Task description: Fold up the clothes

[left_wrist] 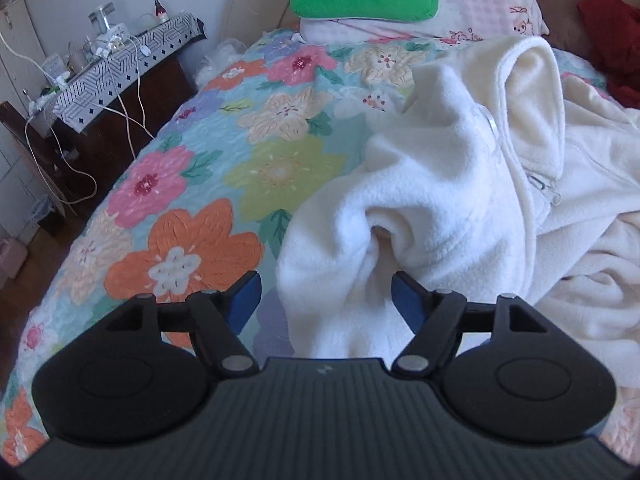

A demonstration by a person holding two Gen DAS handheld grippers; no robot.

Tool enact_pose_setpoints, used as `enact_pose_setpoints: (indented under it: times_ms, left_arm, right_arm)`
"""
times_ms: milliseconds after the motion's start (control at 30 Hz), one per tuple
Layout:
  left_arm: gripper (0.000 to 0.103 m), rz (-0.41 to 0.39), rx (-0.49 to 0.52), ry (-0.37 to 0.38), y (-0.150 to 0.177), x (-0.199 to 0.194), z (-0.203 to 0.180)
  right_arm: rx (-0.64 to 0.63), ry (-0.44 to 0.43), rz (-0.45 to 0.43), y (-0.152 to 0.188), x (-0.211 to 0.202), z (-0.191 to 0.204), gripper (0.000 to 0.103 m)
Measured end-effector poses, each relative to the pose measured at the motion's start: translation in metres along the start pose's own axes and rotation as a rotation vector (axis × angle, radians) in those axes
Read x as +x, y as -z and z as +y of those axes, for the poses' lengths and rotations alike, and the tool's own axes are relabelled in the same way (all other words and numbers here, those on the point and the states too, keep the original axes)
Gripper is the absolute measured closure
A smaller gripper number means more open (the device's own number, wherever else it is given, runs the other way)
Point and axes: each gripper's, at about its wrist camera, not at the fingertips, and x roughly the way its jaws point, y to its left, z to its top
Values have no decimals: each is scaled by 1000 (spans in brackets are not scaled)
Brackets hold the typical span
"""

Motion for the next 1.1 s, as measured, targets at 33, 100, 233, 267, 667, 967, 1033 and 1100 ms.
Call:
enact_pose_setpoints:
  times_ms: [33,100,233,267,667,967,1033,1100]
  left_arm:
    - [31,-1,-29,18,0,-1,4]
    - [26,7,-94,41,1,3,10]
    - [23,64,-131,66,4,22,11]
    - [23,70,-138,82,6,21,12]
    - [69,70,-36,89,13,14,1]
    - [27,168,-186,119,22,46,1]
    - [34,217,-285,167,27,62,2]
    - [51,187,-281,152,25,60,-3]
  right_arm:
    - [-8,-60,25,5,-2,11,62]
    - [-10,-211,86,18,-2,34,58]
    - [17,-493,268,55,11,85,55]
    - [14,-544,304,65,14,97,55]
    - [50,-483,261,62,51,126,43]
    - [80,-484,236,52,79,142,29]
    - [98,-479,179,53,80,144,29]
    - [132,-443,149,44,84,143,32]
